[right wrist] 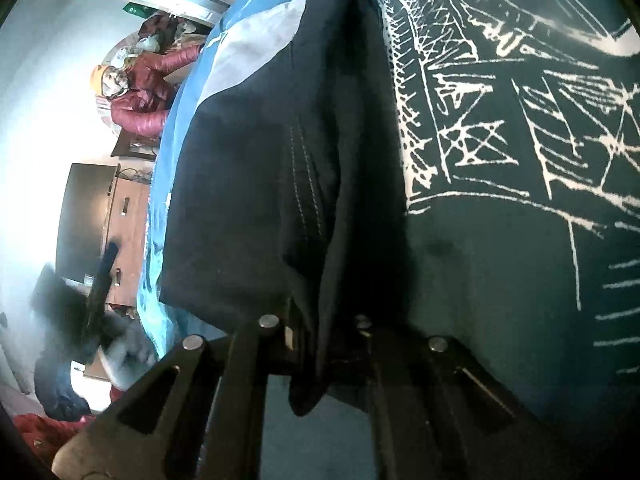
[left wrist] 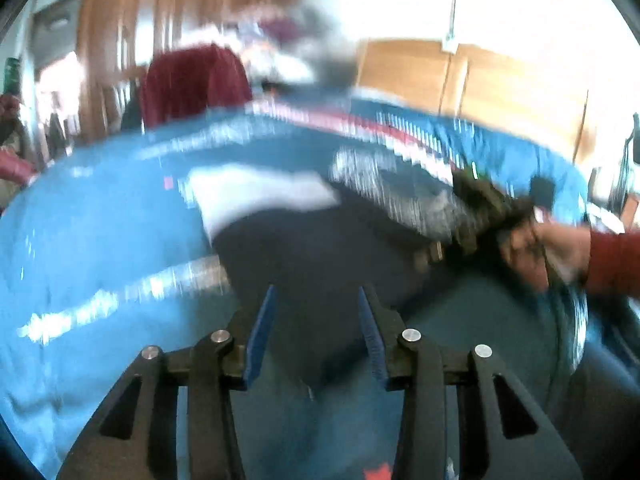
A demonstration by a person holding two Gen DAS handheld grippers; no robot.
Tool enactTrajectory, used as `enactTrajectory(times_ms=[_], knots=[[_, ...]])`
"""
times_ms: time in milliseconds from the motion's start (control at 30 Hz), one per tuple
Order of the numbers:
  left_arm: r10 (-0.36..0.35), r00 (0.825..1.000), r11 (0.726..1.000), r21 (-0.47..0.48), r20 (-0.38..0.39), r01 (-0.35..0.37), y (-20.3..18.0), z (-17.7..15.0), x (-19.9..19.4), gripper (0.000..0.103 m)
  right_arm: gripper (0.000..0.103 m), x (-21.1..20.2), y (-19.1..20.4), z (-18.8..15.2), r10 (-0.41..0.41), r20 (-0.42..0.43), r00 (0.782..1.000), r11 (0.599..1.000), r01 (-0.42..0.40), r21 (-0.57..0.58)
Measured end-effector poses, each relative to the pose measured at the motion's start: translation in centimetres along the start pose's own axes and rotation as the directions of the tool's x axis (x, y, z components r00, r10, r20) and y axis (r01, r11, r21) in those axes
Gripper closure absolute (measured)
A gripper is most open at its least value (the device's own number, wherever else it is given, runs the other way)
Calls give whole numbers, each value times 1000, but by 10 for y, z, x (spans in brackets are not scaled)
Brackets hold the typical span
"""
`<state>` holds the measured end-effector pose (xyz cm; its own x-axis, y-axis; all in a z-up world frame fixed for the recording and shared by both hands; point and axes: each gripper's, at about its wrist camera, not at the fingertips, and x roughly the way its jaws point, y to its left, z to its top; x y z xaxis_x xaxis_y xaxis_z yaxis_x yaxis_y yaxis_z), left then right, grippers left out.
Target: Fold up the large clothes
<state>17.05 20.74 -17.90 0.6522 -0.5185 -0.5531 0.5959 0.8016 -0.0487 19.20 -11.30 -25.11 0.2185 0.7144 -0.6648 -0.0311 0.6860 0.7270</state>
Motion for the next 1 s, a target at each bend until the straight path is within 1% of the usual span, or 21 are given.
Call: enactTrajectory(times_ms=[33, 67, 100, 133, 200, 233, 300, 367, 433, 467, 533, 600, 633, 700, 767, 800, 867, 900, 933, 967, 1000], knots=[[7, 996, 1000, 21, -86, -5, 1, -8, 33, 58, 98, 0, 1, 0, -7, 2, 1000, 1000, 7, -1], [26, 977, 998, 63, -210, -13, 0, -25, 73, 58, 98, -1, 2, -1, -13, 1, 1000, 1000, 13, -3], [23, 961, 996, 85, -277, 1, -1, -43, 99, 56, 98, -2, 2, -1, -19, 1, 1000, 1000, 19, -5], [17, 969, 996, 94, -246, 6, -1, -49, 104, 54, 98, -5, 5, -1, -43, -1, 999, 999, 43, -21], [-8, 968, 997, 77, -251, 29, 2, -33, 92, 54, 89, -14, 14, -2, -98, -13, 995, 994, 97, -56], [-18, 976, 998, 63, -218, 32, 6, -24, 77, 56, 87, -23, 24, -3, -167, -17, 986, 981, 165, -104], [-14, 992, 1000, 18, -125, 17, 19, -8, 48, 56, 65, -45, 46, -8, -313, 34, 949, 931, 313, -186], [27, 999, 1000, 0, -33, -27, 33, 12, 29, 55, 57, -65, 68, -7, -364, 149, 919, 892, 390, -230], [48, 999, 999, -8, 2, -48, 44, 21, 33, 52, 57, -66, 87, 0, -354, 258, 899, 872, 417, -257], [42, 999, 999, -10, -11, -43, 44, 23, 46, 52, 59, -56, 92, 3, -340, 273, 900, 864, 413, -287], [25, 995, 1000, 12, -93, -24, 40, 15, 86, 52, 67, -14, 90, 8, -339, 222, 914, 846, 399, -352], [29, 983, 999, 42, -183, -22, 37, 6, 120, 53, 69, 27, 67, 7, -430, 150, 890, 809, 454, -373], [17, 984, 999, 34, -179, -11, 37, 11, 123, 53, 68, 29, 62, 3, -417, 171, 893, 810, 450, -376], [3, 994, 1000, 27, -106, 0, 41, 33, 113, 53, 68, 17, 69, 5, -420, 167, 892, 804, 451, -386], [13, 1000, 999, 42, -15, -13, 53, 64, 114, 53, 68, 0, 84, 16, -373, 196, 907, 815, 421, -399], [27, 1000, 998, 50, 3, -27, 63, 82, 127, 52, 68, -8, 94, 31, -346, 229, 910, 813, 412, -411], [77, 996, 994, 85, -47, -73, 78, 104, 178, 50, 68, -6, 101, 65, -329, 262, 907, 801, 416, -431], [114, 986, 990, 103, -126, -101, 88, 102, 214, 49, 68, 4, 98, 91, -353, 276, 894, 785, 444, -432], [134, 972, 988, 106, -192, -115, 96, 96, 239, 44, 68, 19, 88, 117, -404, 271, 874, 772, 485, -412], [111, 951, 993, 64, -289, -97, 109, 82, 273, 41, 67, 36, 74, 135, -434, 229, 871, 778, 491, -391], [83, 953, 997, 19, -292, -81, 117, 80, 278, 39, 61, 55, 57, 150, -451, 151, 879, 800, 474, -369]])
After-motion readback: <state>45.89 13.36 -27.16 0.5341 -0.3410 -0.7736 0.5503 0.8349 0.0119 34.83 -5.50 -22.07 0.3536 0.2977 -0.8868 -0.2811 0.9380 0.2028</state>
